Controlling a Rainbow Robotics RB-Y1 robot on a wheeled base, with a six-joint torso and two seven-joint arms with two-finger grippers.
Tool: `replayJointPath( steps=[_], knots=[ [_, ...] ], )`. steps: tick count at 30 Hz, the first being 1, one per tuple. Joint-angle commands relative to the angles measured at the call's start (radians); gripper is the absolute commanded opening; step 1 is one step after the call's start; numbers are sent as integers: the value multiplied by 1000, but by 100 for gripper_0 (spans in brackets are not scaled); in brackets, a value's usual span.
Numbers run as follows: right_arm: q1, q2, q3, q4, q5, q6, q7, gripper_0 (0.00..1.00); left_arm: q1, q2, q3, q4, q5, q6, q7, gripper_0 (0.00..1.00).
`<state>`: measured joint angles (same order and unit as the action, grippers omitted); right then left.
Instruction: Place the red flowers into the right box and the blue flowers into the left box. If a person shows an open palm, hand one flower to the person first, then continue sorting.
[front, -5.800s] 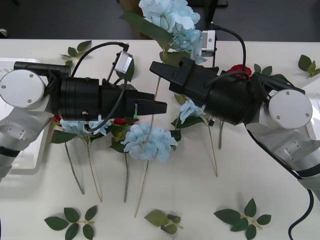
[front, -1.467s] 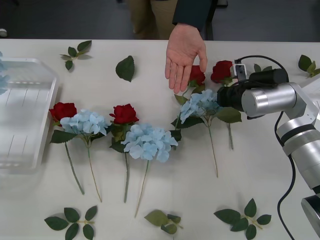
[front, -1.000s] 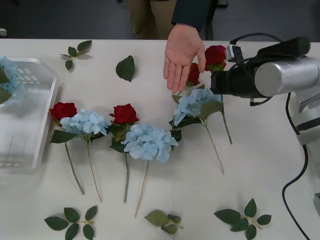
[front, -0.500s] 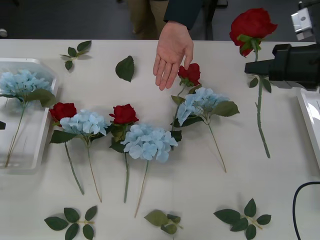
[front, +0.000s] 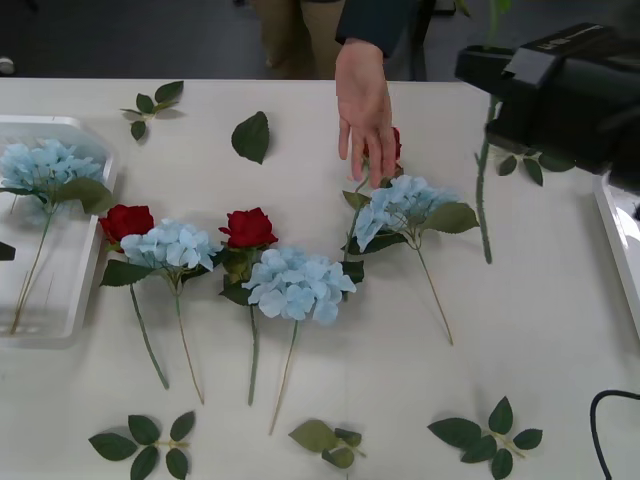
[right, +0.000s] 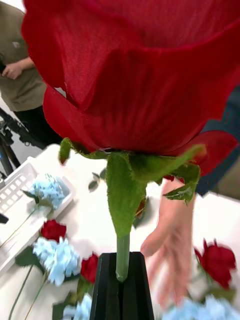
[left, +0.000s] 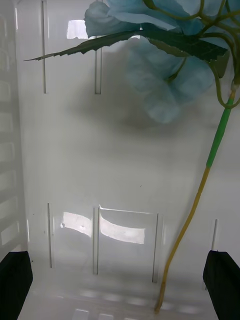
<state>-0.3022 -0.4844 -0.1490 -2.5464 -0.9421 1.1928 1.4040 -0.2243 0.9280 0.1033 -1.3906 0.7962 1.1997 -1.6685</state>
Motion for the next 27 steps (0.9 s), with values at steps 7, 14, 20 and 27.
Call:
replayJointPath(
  steps=[7,14,20,27],
  knots=[
    [-69,4,447,112,586,-397,-122,0,19,0,30,-13,-18,12,-62,100],
    [-155,67,523,285,726,-518,-171,0,19,0,32,-13,-14,12,-63,100],
    [-173,79,523,327,727,-529,-175,0,19,0,32,-13,-15,14,-63,100],
    [-173,67,522,327,724,-529,-184,2,19,0,32,-15,-9,23,-65,100]
  ],
)
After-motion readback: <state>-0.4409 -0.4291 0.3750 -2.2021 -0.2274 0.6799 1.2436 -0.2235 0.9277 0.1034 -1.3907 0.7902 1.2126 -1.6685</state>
